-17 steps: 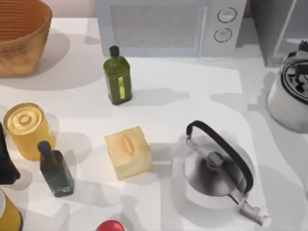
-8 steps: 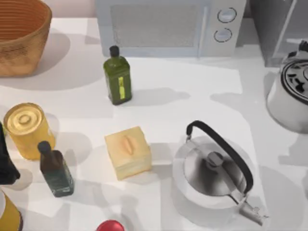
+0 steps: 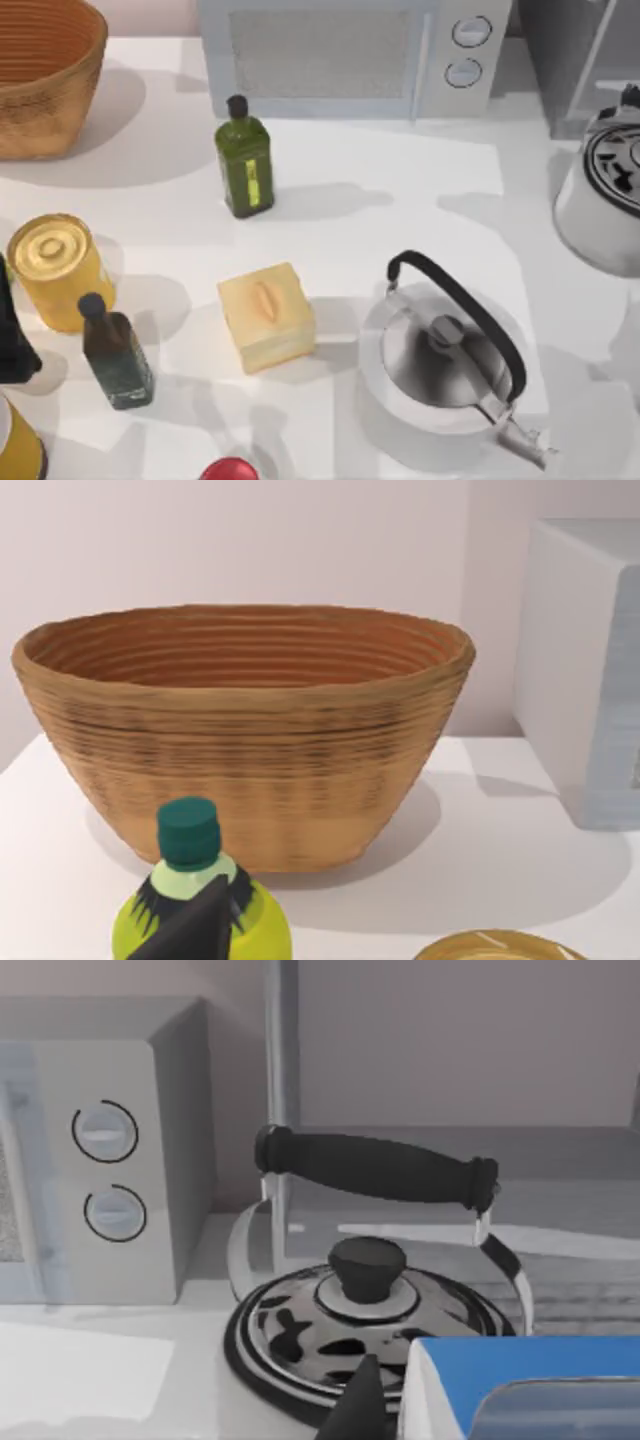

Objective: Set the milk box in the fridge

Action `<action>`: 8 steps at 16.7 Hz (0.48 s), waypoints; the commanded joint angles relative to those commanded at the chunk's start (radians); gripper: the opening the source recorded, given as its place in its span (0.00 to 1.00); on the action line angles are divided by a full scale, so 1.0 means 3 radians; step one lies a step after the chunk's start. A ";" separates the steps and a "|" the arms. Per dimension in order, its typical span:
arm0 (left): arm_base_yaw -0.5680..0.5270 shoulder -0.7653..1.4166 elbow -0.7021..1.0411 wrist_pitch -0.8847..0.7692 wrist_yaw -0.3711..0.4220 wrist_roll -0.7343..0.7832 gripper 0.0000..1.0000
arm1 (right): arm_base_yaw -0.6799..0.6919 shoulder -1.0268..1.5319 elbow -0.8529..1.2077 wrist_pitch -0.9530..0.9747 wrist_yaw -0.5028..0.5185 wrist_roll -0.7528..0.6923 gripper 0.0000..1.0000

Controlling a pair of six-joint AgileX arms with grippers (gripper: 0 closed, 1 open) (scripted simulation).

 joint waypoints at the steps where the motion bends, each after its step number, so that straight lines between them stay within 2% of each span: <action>1: 0.0000 0.0000 0.0000 0.0000 0.0000 0.0000 1.00 | 0.0000 0.0000 0.0000 0.0000 0.0000 0.0000 0.00; 8: 0.0000 0.0000 0.0000 0.0000 0.0000 0.0000 1.00 | 0.0025 0.0215 0.0077 0.0103 -0.0077 0.0009 0.00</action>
